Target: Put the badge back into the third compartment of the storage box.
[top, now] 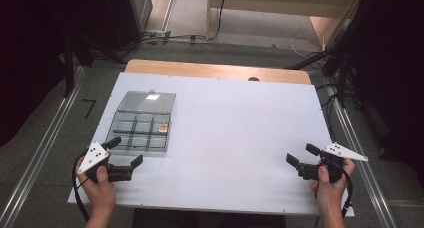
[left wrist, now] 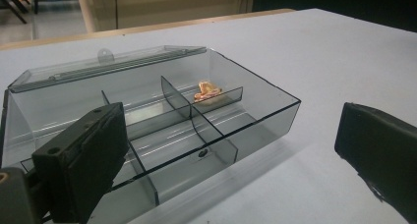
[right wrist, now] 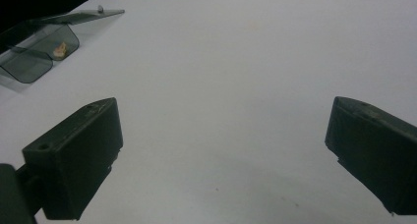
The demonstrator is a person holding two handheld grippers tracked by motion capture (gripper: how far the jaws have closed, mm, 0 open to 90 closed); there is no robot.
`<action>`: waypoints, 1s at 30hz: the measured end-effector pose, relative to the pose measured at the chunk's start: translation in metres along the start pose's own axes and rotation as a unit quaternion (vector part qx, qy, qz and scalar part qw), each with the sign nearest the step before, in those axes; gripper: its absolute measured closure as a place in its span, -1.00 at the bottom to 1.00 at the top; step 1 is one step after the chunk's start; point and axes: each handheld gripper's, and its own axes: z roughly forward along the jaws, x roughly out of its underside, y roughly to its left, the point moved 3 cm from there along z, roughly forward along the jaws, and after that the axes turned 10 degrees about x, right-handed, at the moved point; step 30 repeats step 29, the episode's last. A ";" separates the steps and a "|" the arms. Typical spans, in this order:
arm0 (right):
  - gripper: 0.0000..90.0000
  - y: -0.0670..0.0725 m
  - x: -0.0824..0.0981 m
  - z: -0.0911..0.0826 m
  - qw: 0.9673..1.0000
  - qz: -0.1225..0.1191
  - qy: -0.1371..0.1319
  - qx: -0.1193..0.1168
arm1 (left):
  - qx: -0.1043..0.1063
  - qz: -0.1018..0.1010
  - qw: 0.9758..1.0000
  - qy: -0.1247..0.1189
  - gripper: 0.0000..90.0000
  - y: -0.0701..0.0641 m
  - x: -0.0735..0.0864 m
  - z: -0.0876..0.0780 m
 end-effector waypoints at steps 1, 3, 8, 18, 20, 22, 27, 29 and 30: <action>-1.00 -0.003 0.002 -0.001 1.000 0.002 -0.001 0.000 | 0.000 0.000 1.000 0.000 -1.00 0.000 0.000 0.000; -1.00 -0.011 0.005 -0.003 1.000 -0.003 0.002 0.005 | 0.000 -0.001 1.000 -0.002 -1.00 0.000 0.000 0.000; -1.00 -0.033 0.014 -0.012 1.000 0.022 -0.006 0.000 | 0.000 0.000 1.000 0.000 -1.00 0.000 0.000 0.000; -1.00 -0.060 0.023 -0.027 0.999 0.047 -0.021 0.010 | 0.000 -0.004 1.000 -0.003 -1.00 0.001 0.000 0.000; -1.00 -0.060 0.024 -0.025 0.999 0.045 -0.019 0.012 | 0.001 -0.005 1.000 -0.004 -1.00 0.002 0.000 0.000; -1.00 -0.058 0.023 -0.024 0.999 0.040 -0.016 0.018 | 0.002 -0.005 1.000 -0.005 -1.00 0.002 0.000 0.000; -1.00 -0.054 0.025 -0.017 0.999 0.030 0.001 0.030 | 0.005 -0.006 1.000 -0.006 -1.00 0.002 0.000 0.000; -1.00 -0.055 0.025 -0.016 0.999 0.026 0.003 0.028 | 0.005 -0.005 1.000 -0.004 -1.00 0.002 -0.001 0.001; -1.00 -0.055 0.025 -0.016 0.999 0.026 0.003 0.028 | 0.005 -0.005 1.000 -0.004 -1.00 0.002 -0.001 0.001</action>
